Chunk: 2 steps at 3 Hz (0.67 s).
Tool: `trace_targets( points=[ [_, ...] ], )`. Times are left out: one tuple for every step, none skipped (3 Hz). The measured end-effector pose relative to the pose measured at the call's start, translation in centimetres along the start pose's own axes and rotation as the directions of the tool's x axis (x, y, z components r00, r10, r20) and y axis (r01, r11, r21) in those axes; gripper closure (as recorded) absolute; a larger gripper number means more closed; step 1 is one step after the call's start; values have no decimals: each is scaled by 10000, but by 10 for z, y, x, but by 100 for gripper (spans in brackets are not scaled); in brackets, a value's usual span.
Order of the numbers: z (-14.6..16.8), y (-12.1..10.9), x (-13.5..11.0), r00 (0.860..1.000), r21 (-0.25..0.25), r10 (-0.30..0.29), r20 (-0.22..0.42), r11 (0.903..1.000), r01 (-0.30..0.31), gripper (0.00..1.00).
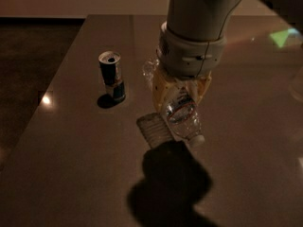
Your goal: Pick water bottle
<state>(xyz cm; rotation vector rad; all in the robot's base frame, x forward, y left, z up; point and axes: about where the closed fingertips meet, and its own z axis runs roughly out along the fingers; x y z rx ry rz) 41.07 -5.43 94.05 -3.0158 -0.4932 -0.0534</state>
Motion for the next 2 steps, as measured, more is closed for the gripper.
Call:
trace_targets(
  points=[
    [-27,5,18,9970,279,396,-659,9989,-379,100],
    [-30,1,27,9933,416,397,-1086,9985,-354,100]
  ],
)
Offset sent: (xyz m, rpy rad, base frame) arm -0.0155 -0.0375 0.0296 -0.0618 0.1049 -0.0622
